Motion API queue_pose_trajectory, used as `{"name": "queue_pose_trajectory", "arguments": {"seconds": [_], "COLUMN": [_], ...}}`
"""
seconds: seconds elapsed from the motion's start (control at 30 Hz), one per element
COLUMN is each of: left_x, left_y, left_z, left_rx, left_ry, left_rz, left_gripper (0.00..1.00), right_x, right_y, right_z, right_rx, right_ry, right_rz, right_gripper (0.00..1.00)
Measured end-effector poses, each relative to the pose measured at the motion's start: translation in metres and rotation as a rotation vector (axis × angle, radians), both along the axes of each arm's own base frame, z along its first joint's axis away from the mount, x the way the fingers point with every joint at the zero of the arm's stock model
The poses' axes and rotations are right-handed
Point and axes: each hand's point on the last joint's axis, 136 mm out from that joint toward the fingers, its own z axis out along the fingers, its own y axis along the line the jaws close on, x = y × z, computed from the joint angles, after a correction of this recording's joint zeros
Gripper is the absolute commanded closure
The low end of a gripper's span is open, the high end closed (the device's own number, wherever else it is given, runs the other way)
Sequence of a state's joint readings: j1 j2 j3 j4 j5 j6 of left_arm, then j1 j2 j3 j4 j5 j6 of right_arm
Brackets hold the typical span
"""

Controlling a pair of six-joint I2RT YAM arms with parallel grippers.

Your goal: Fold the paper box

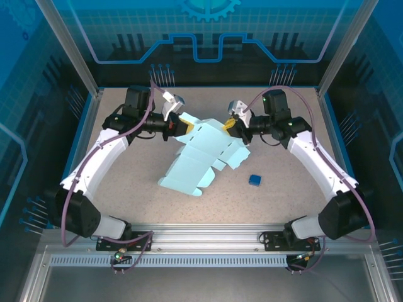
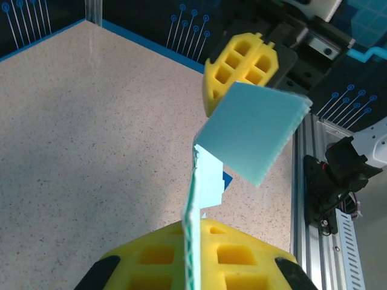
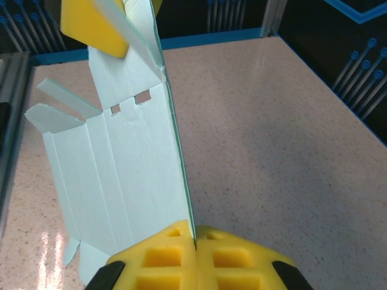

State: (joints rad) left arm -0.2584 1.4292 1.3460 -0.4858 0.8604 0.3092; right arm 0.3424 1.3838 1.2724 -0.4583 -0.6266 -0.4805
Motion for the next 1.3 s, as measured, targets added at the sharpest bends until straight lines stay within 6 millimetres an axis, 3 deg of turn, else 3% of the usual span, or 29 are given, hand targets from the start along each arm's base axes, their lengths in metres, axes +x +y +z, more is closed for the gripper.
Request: {"name": "queue_pose_trajectory", "arguments": {"seconds": [0.27,0.57,0.8,1.03,1.3], "left_x": [0.025,0.050,0.071,0.088,0.116], "left_y": [-0.008,-0.028,-0.036,-0.043,-0.024], "left_z": [-0.018,-0.063,-0.087,-0.118,-0.131], "left_rx": [-0.048,-0.052,-0.053,-0.039,-0.045], "left_ry": [0.182,0.346,0.394,0.439,0.446], "left_rz": [0.086,0.117,0.130,0.136,0.245], "left_gripper": [0.92,0.91,0.85,0.76,0.55], "right_x": [0.003,0.006,0.014,0.015,0.025], "right_y": [-0.004,-0.024,-0.033,-0.037,-0.061], "right_z": [-0.006,-0.043,-0.062,-0.089,-0.103], "right_rx": [-0.192,-0.406,-0.479,-0.507,-0.477], "right_ry": [-0.109,-0.189,-0.216,-0.179,-0.055], "right_rz": [-0.327,-0.647,-0.769,-0.786,-0.821], "right_gripper": [0.98,0.99,1.00,1.00,1.00]}}
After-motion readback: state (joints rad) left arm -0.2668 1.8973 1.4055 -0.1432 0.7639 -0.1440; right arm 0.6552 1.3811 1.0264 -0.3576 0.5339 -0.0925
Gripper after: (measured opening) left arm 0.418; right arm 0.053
